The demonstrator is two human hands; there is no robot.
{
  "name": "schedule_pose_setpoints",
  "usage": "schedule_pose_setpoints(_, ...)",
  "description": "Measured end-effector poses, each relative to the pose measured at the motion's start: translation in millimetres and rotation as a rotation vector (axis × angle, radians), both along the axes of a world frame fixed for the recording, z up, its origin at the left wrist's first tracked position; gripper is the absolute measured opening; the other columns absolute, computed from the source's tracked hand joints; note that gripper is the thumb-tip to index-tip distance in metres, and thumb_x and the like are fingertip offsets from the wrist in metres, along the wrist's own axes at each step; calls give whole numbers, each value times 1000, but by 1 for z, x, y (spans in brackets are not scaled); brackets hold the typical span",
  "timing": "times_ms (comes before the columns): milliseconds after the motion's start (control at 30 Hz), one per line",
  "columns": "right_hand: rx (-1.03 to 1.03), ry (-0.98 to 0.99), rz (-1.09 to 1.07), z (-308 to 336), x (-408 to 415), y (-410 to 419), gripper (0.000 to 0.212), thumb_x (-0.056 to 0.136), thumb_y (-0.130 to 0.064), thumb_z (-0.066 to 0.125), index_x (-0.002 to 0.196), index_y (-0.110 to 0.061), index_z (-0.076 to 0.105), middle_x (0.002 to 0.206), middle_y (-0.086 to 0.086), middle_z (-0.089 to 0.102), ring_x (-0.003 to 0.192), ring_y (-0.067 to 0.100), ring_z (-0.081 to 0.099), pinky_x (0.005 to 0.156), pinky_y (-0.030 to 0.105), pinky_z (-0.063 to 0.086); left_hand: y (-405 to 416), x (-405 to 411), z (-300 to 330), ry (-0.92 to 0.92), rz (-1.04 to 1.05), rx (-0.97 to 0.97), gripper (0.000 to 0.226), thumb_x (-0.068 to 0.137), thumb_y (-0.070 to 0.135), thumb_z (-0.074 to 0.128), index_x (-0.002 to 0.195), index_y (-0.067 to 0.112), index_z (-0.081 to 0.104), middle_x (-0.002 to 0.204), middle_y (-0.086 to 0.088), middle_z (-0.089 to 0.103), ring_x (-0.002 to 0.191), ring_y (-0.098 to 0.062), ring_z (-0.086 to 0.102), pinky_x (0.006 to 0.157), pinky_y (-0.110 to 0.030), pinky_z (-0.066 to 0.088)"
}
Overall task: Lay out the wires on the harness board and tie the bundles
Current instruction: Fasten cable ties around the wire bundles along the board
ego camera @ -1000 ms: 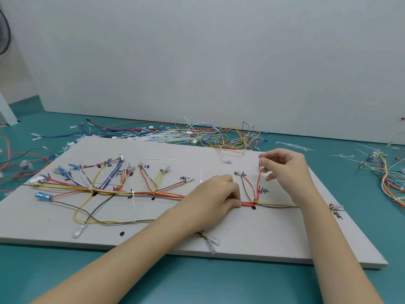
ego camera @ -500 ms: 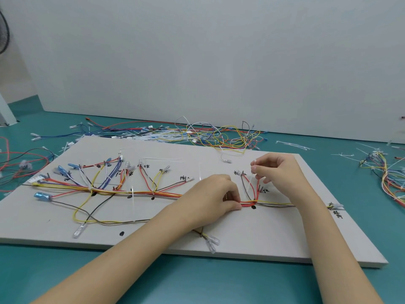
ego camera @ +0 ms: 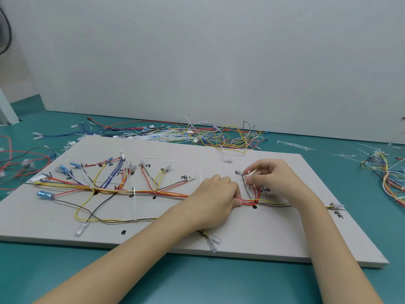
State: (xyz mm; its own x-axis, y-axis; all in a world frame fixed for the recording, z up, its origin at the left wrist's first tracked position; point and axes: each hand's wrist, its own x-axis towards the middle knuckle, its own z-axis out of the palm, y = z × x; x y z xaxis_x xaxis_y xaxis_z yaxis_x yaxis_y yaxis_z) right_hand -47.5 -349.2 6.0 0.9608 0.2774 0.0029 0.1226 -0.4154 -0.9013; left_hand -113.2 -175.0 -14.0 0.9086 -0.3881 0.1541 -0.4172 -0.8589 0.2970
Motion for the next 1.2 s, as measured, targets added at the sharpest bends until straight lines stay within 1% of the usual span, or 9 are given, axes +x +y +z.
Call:
schedule_pose_setpoints(167,12,13,24,1,-1,0,4,84,3,67,86,0,70,62,9,67,51,6,56,53,13,46,-1,0,-2,8,6,12,22,101,35,44,110,19,57,114,-2,55,106,-23,44,91,-35,34)
schedule_pose_setpoints(333,-25,17,13,1,-1,1,6,85,-3,70,84,2,72,62,6,65,48,4,53,51,13,45,-1,-1,-2,13,7,-11,20,101,34,45,109,20,57,112,-2,55,106,-23,44,91,-36,35)
schedule_pose_setpoints(433,-56,18,10,0,0,0,7,83,-5,72,82,2,73,61,4,64,49,5,52,51,14,45,3,-2,1,32,-25,-123,15,98,32,52,103,20,61,101,2,52,101,-20,47,90,-36,38)
schedule_pose_setpoints(533,-75,25,14,-1,0,1,4,83,-5,72,83,-1,74,61,3,64,50,4,53,51,13,44,7,-4,5,35,-27,-200,11,94,32,60,99,24,67,89,8,44,93,-14,46,87,-35,40)
schedule_pose_setpoints(633,-67,24,23,-1,-1,0,2,82,-2,72,82,-3,75,65,3,68,51,2,57,51,12,45,4,-9,7,-41,13,-152,14,92,32,59,105,34,66,91,10,41,91,-10,39,84,-31,29)
schedule_pose_setpoints(733,-68,20,26,0,-1,-1,3,81,-1,73,83,-2,75,68,8,69,55,6,58,53,13,46,-1,-14,9,-87,-9,-142,20,91,31,59,108,38,65,92,13,42,94,-10,39,83,-30,22)
schedule_pose_setpoints(867,-59,17,28,0,-1,0,4,82,-2,72,80,1,74,58,2,66,48,2,54,49,12,43,-4,-21,9,21,-96,-158,26,86,48,65,104,31,71,88,14,46,94,-11,46,84,-30,28)
schedule_pose_setpoints(1033,-62,19,48,0,-1,-1,13,84,-7,71,76,3,72,58,3,67,48,4,52,50,13,44,-5,-19,6,28,-87,-260,25,83,43,72,98,23,75,85,7,55,84,-12,55,82,-32,44)
schedule_pose_setpoints(1200,-63,23,53,1,0,-1,12,84,-7,71,76,2,72,58,4,67,49,6,52,50,14,44,-9,-17,5,-23,-76,-260,25,82,42,73,95,21,74,80,11,49,79,-10,52,76,-30,43)
